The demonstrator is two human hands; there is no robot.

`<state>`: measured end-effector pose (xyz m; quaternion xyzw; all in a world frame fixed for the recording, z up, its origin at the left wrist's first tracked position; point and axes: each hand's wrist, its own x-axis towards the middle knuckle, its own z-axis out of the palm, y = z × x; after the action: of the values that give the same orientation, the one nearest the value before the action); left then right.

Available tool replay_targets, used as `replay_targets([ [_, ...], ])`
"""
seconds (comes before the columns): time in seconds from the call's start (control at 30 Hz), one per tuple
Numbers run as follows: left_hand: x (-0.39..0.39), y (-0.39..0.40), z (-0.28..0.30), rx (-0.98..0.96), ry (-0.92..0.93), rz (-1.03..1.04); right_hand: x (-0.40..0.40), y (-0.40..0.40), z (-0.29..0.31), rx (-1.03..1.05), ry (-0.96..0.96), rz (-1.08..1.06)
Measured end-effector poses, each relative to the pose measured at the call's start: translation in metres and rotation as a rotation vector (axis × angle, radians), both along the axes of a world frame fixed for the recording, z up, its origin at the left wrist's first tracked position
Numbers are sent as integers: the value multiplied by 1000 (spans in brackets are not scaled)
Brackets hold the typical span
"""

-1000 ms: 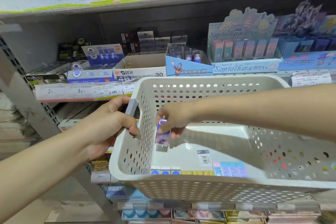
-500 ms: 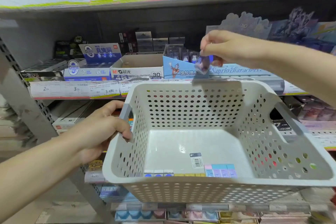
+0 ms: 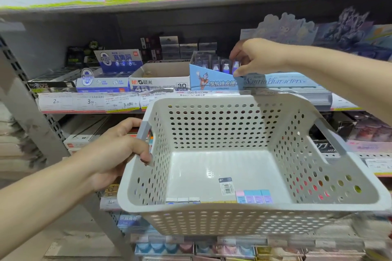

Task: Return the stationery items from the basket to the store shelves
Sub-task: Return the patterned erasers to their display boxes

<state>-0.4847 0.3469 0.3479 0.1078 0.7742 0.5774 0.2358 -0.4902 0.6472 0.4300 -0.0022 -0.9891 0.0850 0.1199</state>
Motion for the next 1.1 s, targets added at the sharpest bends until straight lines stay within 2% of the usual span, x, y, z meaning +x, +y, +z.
replay_targets([
  [0.43, 1, 6, -2, 5, -8, 31, 5, 6, -2, 64, 6, 63],
  [0.8, 0, 7, 1, -16, -5, 56, 11, 10, -16, -46, 183, 57],
  [1.1, 4, 7, 1, -44, -9, 58, 8, 14, -21, 62, 233, 39],
])
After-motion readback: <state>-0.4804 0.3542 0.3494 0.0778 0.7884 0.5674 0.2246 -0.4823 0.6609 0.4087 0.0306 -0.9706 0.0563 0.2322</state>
